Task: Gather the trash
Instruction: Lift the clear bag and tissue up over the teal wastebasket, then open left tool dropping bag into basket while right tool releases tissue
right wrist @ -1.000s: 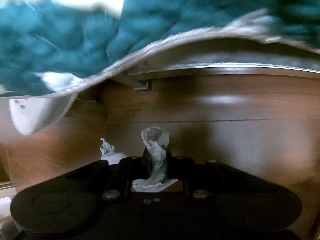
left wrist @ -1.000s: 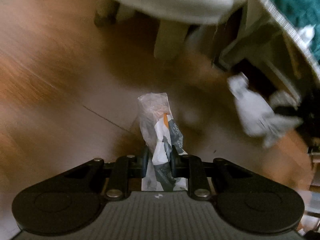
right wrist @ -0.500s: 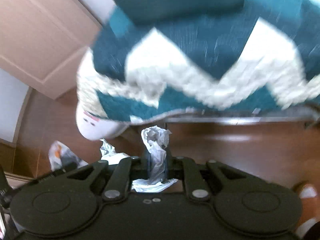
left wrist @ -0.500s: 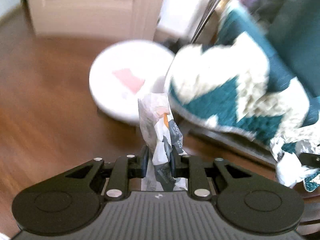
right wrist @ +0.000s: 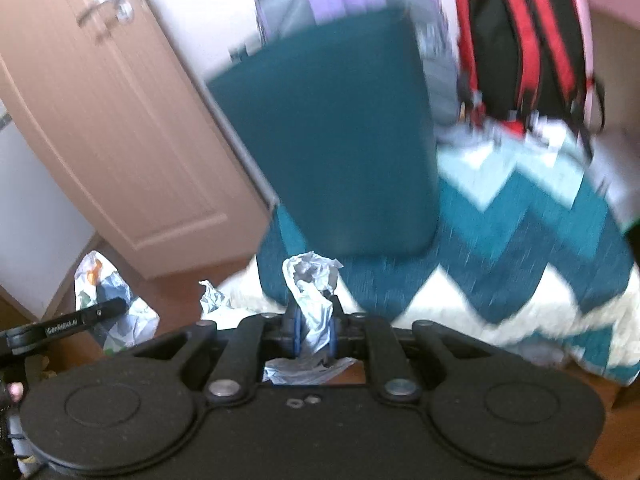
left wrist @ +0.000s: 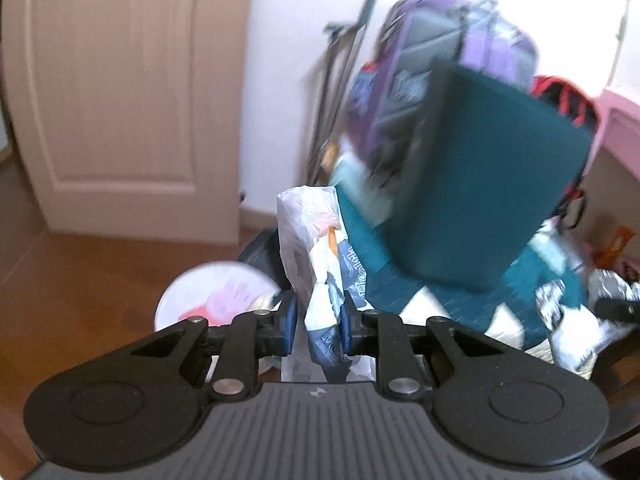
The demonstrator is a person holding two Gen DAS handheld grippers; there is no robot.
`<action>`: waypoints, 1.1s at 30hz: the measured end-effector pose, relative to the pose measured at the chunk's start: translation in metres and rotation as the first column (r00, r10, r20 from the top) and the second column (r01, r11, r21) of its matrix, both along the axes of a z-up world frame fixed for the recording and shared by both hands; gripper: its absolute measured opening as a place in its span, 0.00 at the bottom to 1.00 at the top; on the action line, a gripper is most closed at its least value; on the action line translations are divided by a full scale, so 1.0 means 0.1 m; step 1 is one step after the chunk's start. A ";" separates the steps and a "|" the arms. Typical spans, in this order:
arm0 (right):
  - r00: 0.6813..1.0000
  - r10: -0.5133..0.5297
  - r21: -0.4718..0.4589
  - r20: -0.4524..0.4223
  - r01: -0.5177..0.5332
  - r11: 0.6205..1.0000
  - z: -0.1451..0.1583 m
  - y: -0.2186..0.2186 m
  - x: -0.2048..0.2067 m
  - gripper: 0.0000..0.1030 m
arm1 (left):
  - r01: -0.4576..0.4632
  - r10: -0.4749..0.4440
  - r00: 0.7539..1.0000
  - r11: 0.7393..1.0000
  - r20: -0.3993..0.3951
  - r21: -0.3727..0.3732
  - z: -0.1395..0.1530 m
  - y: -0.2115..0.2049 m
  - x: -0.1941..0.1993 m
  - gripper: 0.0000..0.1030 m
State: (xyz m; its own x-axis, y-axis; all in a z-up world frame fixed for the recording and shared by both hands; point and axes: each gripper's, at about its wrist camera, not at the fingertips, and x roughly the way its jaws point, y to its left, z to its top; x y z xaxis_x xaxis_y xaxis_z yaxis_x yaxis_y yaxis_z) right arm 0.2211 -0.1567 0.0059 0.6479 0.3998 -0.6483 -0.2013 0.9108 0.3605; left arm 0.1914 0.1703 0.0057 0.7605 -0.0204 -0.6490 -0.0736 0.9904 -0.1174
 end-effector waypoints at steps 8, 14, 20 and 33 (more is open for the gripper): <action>0.986 -0.032 -0.003 0.166 0.033 0.999 0.87 -0.33 0.14 0.12 | 0.095 -0.103 0.988 0.993 0.111 0.077 0.80 -0.71 0.13 0.20; 0.959 -0.014 -0.056 0.282 0.031 0.998 1.44 -0.37 0.34 0.12 | 0.152 -0.165 0.975 0.984 0.152 0.094 1.33 -1.16 0.36 0.20; 0.925 0.039 -0.181 0.378 0.033 0.983 1.73 -0.25 0.67 0.12 | 0.170 -0.195 0.964 0.975 0.180 0.146 1.74 -1.52 0.74 0.20; 0.934 0.077 -0.283 0.350 0.027 0.959 1.57 -0.20 1.53 0.12 | 0.162 -0.192 0.972 0.965 0.135 0.208 1.75 -1.80 1.77 0.20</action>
